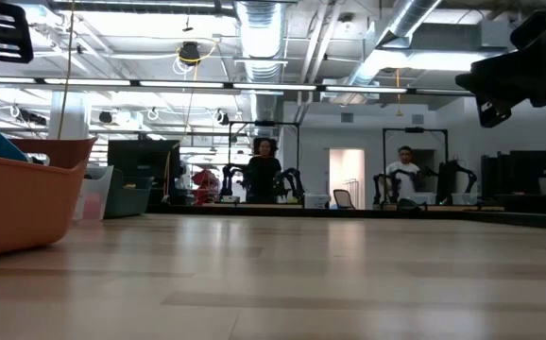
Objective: Sort blocks
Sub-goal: Return to Home Position
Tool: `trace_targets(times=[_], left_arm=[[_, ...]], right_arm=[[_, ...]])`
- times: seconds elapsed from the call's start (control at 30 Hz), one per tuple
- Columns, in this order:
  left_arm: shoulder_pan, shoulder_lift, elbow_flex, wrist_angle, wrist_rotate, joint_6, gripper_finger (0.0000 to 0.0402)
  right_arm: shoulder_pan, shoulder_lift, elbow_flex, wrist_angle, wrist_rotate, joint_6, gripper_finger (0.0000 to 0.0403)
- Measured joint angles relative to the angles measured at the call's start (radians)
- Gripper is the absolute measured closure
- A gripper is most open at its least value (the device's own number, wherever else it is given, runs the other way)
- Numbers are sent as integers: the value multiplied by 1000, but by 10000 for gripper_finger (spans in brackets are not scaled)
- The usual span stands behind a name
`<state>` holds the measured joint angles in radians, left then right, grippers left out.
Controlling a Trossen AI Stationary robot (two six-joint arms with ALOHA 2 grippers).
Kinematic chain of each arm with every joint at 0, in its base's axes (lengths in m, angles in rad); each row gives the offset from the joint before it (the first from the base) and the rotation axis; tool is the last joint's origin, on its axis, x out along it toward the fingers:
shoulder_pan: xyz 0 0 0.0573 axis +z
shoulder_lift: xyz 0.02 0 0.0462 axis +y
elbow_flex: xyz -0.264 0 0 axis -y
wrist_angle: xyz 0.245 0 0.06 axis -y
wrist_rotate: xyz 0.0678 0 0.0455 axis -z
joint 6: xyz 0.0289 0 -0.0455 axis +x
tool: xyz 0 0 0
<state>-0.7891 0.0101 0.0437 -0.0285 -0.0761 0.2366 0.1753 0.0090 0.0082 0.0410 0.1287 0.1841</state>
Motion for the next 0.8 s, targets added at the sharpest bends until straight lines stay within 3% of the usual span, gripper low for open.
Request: trace_targets(times=[0.8], left_arm=[[0,0,-2,-1,-2,-22,397]], right_arm=[[0,0,-1,-3,1,0,294]])
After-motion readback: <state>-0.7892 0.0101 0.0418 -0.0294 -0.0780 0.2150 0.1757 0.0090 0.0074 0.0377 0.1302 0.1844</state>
